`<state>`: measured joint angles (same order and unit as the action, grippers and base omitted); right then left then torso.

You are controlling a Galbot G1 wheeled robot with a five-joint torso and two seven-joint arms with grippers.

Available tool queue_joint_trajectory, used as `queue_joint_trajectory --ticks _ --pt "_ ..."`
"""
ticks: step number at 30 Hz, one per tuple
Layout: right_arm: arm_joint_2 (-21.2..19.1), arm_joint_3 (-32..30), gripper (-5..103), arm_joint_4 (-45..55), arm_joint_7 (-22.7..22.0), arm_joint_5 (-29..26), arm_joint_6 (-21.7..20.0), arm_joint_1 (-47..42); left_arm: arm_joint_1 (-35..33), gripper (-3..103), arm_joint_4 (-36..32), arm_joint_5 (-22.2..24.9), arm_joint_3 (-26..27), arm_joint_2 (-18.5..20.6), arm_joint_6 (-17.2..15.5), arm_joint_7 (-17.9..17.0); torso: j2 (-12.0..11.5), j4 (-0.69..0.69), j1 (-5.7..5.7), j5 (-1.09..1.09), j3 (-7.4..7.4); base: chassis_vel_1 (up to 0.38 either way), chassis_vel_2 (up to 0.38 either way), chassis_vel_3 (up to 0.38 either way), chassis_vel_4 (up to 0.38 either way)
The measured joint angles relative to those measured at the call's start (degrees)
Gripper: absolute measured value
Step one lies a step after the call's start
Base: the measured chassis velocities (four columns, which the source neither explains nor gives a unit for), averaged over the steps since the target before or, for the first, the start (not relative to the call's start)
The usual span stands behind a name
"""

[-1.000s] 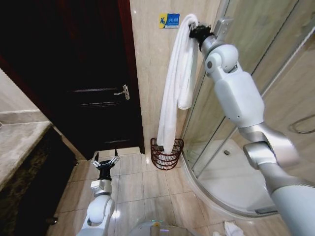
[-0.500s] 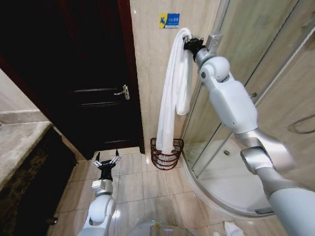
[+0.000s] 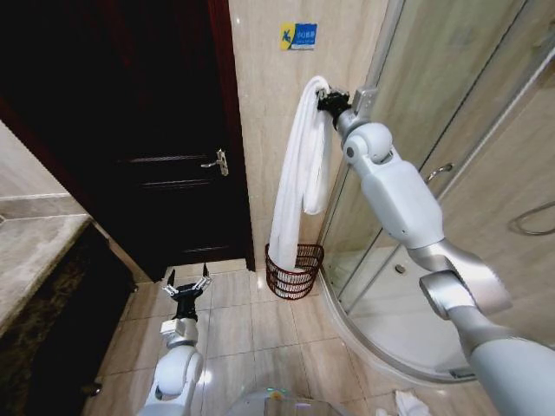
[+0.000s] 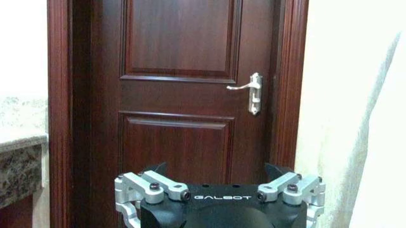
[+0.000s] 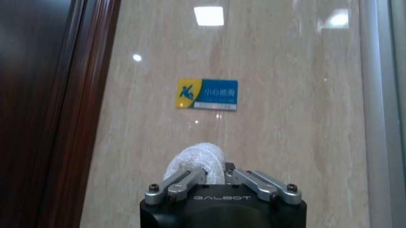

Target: Discard the used towel into the hamper.

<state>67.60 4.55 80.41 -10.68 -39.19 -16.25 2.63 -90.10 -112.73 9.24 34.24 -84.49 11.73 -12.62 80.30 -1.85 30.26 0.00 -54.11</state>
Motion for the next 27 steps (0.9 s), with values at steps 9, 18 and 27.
queue_joint_trajectory --ticks 9,18,27 --pt "0.3 0.3 7 0.2 0.0 1.4 0.6 -4.0 0.4 100 0.4 0.0 -0.3 -0.3 0.4 0.0 0.0 0.00 0.00 0.00 0.00 0.000 0.000 0.000 0.000" --pt "-0.3 -0.4 7 -0.2 0.4 2.4 1.2 -6.9 0.1 100 0.4 -0.2 -0.8 -1.0 0.4 0.0 0.0 0.00 0.00 0.00 0.00 0.000 0.000 0.000 0.000" --pt "-0.7 -1.4 7 0.6 0.4 3.2 1.6 -10.6 0.0 100 0.2 -0.2 -0.8 -1.1 0.5 0.2 0.0 0.00 0.00 0.01 0.00 0.000 0.000 0.000 0.000"
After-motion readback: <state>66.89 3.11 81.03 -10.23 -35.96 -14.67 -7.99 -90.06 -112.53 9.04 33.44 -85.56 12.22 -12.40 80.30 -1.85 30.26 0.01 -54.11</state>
